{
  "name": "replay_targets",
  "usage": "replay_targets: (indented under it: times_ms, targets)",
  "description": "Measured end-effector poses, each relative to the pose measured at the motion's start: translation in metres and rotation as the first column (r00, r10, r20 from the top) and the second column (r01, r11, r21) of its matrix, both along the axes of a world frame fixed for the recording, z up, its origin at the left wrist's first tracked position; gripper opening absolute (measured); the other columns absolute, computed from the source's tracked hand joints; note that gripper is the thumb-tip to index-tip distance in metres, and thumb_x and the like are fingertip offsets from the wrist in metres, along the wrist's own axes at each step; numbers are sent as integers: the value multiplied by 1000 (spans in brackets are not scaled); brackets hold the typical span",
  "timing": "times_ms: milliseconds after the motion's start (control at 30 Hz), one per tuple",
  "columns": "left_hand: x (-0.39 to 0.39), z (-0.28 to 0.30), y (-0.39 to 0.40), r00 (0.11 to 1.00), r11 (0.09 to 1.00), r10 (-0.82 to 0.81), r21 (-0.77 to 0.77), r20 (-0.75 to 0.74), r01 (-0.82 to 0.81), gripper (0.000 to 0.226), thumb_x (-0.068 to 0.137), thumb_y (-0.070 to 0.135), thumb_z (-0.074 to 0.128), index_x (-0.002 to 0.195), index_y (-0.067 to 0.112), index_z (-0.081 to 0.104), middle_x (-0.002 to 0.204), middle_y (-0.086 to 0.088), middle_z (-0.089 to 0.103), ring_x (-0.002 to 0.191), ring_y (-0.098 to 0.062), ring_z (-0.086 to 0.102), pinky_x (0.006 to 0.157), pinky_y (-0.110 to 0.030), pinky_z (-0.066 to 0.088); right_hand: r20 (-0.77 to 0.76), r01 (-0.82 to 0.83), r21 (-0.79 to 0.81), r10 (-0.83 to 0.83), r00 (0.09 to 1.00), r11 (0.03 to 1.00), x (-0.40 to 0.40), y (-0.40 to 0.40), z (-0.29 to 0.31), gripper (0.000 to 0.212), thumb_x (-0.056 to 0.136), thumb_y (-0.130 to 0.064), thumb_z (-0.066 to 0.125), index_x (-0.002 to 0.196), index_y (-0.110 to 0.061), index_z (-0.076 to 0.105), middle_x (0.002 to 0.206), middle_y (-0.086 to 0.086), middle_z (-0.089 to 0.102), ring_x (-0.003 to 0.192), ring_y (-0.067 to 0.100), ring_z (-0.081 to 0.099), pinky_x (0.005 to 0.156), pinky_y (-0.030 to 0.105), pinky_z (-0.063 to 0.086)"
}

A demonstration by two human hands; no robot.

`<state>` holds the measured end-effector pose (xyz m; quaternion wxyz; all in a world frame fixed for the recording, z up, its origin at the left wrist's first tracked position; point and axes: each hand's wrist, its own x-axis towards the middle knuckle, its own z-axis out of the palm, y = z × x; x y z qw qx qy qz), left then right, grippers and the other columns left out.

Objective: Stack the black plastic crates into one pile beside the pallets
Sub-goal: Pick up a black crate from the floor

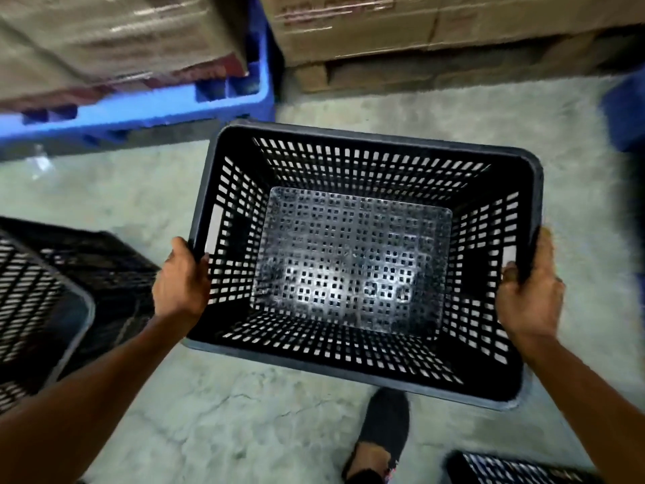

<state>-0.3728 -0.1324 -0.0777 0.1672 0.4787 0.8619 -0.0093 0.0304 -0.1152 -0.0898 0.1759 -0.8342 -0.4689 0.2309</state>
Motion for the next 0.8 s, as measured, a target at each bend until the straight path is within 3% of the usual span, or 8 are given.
replay_targets:
  times_ms: [167,333,600,800]
  targets:
    - [-19,-15,-30,993,992,119,-32,-7,-119,24,95,23,44,97,2,34,99,-39,56,91,-58,54,71,-52,40,0,-103,0,103,995,995,-23,11,-17,66,90,-2,42,149,-18,19,125,31,57,102,50,58,85,50,48]
    - [-24,-35,-46,985,984,171,-57,36,-169,27,96,20,40,109,-3,33,113,-37,51,96,-60,51,77,-55,40,41,-179,8,179,983,984,-31,3,-25,66,90,-8,39,150,-17,13,113,33,60,92,49,60,79,48,49]
    - [-26,-33,-46,983,988,144,-74,115,-136,17,98,20,36,101,4,31,114,-34,51,98,-57,52,70,-44,30,46,-131,-52,133,990,990,-33,6,-26,69,92,-4,40,150,-25,9,109,29,63,90,45,60,85,49,49]
    - [-24,-29,-59,979,984,177,-57,102,-171,18,98,18,37,104,2,33,114,-34,53,100,-55,53,77,-52,38,32,-162,-37,163,986,986,-35,0,-23,67,93,-4,39,150,-23,10,107,31,63,89,47,60,86,50,48]
